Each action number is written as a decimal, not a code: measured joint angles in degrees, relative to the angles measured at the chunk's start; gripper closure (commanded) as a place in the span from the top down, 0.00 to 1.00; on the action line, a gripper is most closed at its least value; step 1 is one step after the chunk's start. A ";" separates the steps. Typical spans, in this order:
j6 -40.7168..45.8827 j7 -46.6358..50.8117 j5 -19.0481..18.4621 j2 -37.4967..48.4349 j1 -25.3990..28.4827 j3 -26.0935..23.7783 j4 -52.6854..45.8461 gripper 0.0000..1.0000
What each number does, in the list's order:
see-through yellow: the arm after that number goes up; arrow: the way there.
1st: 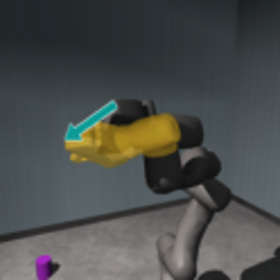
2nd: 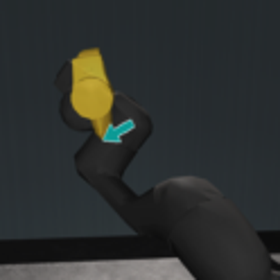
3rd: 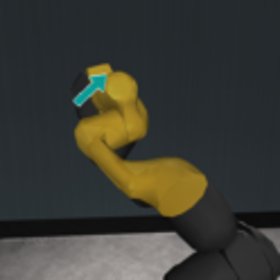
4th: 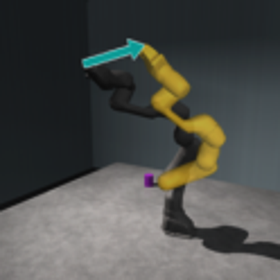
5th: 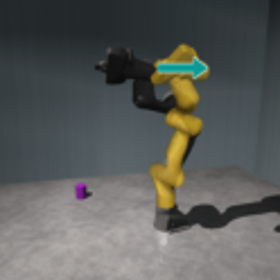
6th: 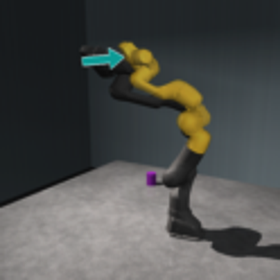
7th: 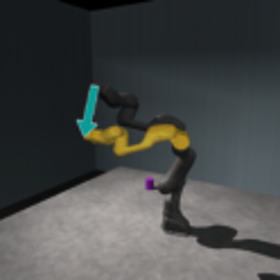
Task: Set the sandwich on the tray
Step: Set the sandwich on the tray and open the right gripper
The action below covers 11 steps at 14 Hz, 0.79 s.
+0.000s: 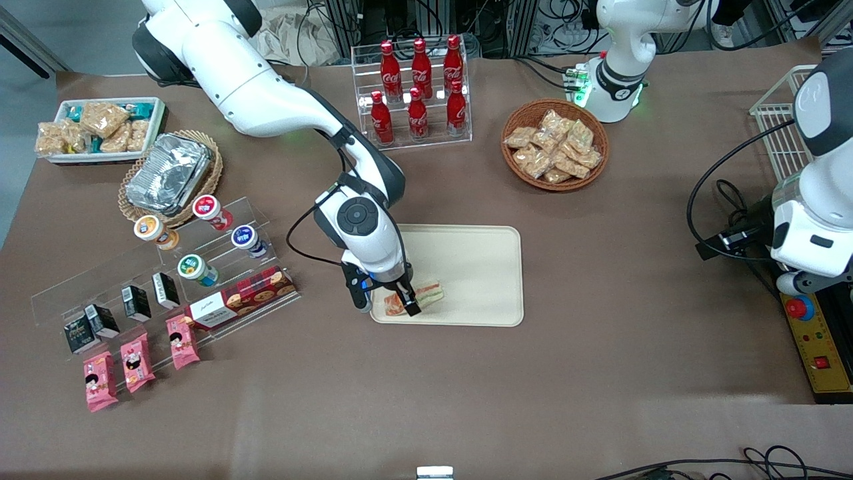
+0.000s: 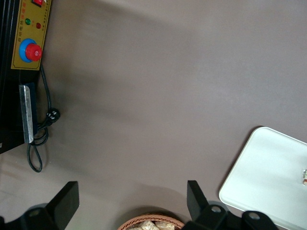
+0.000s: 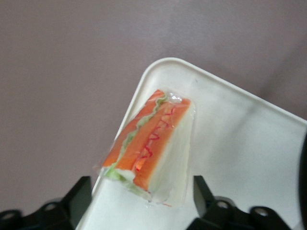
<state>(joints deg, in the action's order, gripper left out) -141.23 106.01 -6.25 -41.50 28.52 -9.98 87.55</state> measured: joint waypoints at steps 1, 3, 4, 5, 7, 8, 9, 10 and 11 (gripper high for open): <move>0.01 -2.70 0.00 0.20 -0.11 0.03 -0.45 0.99; 2.87 -9.49 0.00 1.60 -0.35 0.05 -1.06 0.99; 6.49 -13.88 0.00 2.84 -0.61 0.08 -1.22 0.99; 10.91 -19.44 0.15 4.35 -1.25 0.11 -1.29 0.99; 19.65 -33.18 3.65 7.86 -3.71 0.22 -1.44 0.99; 23.80 -40.67 5.99 9.82 -5.53 0.34 -1.56 0.99; 27.99 -47.56 7.50 11.78 -7.63 0.41 -1.69 0.99; 32.06 -53.65 8.15 13.75 -9.83 0.47 -1.82 0.99; 35.49 -59.16 8.38 15.73 -12.05 0.50 -1.88 0.99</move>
<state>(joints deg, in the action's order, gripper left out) -105.74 46.86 2.12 -25.77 16.47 -9.48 85.66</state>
